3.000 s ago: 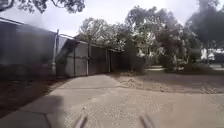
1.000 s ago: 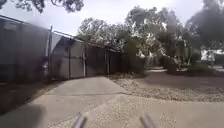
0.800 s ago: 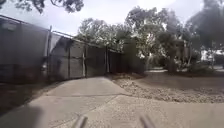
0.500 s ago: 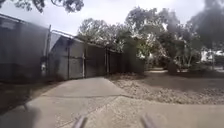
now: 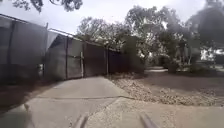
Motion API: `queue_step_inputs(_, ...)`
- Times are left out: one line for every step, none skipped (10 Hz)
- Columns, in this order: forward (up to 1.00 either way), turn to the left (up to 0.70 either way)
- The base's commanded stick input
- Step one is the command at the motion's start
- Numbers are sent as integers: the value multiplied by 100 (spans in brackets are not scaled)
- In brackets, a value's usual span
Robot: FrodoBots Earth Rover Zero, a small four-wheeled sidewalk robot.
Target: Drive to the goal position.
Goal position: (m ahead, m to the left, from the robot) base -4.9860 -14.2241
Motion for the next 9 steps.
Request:
queue_step_inputs(0,0)
queue_step_inputs(0,0)
queue_step_inputs(0,0)
queue_step_inputs(0,0)
queue_step_inputs(0,0)
queue_step_inputs(0,0)
queue_step_inputs(0,0)
queue_step_inputs(0,0)
queue_step_inputs(0,0)
